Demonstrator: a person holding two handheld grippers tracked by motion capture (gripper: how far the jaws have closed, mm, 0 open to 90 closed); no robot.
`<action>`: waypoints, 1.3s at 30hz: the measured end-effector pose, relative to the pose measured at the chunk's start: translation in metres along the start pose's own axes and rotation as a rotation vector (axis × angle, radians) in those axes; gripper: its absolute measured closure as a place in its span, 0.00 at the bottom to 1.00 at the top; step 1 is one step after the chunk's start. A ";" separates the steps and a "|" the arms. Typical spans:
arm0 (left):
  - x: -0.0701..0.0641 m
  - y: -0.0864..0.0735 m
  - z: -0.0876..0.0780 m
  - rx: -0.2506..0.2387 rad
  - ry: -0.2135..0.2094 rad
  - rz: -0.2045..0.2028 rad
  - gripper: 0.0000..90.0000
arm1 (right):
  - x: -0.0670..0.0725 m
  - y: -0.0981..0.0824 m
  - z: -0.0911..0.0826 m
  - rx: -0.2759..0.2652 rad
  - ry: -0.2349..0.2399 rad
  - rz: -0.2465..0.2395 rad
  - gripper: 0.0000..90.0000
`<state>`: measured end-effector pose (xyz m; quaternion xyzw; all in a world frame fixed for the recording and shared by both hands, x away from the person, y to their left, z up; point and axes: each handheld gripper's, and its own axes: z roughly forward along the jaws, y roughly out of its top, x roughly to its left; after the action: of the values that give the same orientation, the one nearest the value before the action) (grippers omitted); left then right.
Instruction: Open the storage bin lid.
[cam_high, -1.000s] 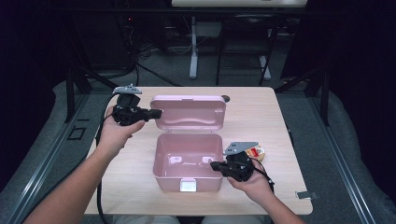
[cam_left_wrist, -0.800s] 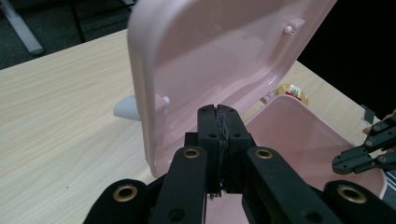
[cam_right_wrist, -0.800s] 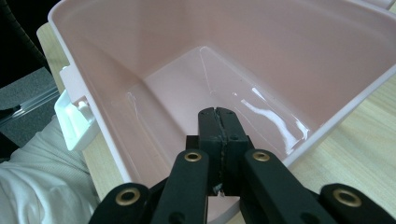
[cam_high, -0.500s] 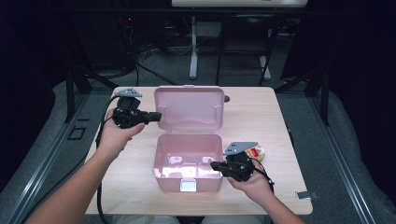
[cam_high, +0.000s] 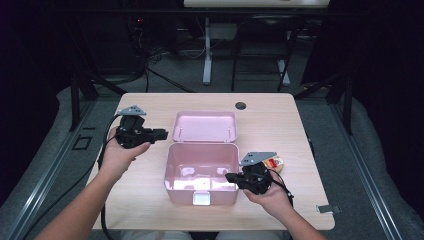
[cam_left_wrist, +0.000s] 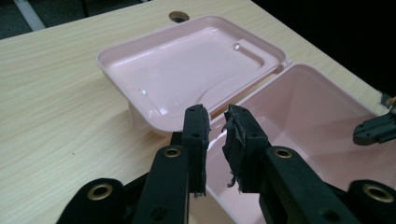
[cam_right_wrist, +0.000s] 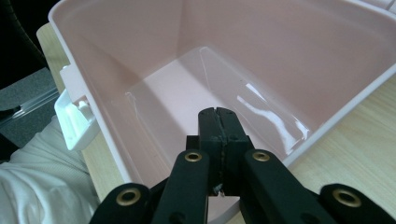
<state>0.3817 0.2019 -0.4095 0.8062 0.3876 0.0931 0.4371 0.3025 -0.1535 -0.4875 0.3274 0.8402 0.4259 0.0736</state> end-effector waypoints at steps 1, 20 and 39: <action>0.000 -0.003 0.001 -0.003 0.002 0.002 0.85 | 0.000 0.000 0.000 -0.001 0.009 0.005 1.00; 0.001 -0.037 0.012 0.033 -0.041 -0.030 0.69 | 0.001 0.002 0.000 0.006 0.008 0.002 0.94; 0.003 -0.053 -0.017 0.040 0.009 0.001 0.65 | -0.007 0.035 -0.031 -0.025 -0.037 -0.005 0.73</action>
<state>0.3470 0.2312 -0.4408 0.8145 0.3911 0.0891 0.4192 0.3126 -0.1637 -0.4419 0.3323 0.8340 0.4302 0.0945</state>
